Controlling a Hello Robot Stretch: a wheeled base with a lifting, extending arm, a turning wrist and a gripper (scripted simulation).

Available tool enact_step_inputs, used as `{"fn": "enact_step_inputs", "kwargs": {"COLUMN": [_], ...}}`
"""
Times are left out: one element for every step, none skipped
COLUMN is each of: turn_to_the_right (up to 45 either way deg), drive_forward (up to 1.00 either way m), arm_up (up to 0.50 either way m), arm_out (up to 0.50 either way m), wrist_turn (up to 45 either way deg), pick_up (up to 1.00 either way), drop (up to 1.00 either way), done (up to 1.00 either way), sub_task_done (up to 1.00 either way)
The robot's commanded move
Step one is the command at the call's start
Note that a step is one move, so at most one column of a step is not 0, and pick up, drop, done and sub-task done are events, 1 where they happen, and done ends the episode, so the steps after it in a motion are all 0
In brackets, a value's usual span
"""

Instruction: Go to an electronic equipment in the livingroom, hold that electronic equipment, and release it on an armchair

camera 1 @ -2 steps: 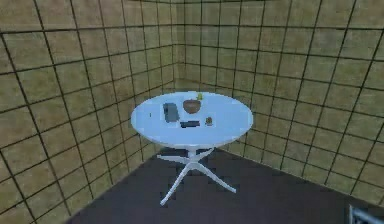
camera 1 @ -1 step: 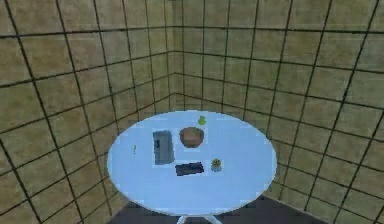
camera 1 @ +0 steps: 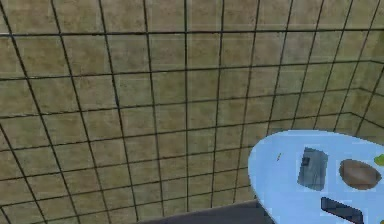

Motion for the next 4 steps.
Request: {"fn": "enact_step_inputs", "kwargs": {"turn_to_the_right": [-42.0,42.0,0.0,0.0], "drive_forward": [0.00,0.00,0.65,0.00], "arm_up": [0.00,0.00,0.00,0.50], "arm_out": [0.00,0.00,0.00,0.00], "wrist_turn": [0.0,0.0,0.0,0.0], "pick_up": [0.00,0.00,0.00,0.00], "drop": [0.00,0.00,0.00,0.00], "done": [0.00,0.00,0.00,0.00], "sub_task_done": [0.00,0.00,0.00,0.00]}}
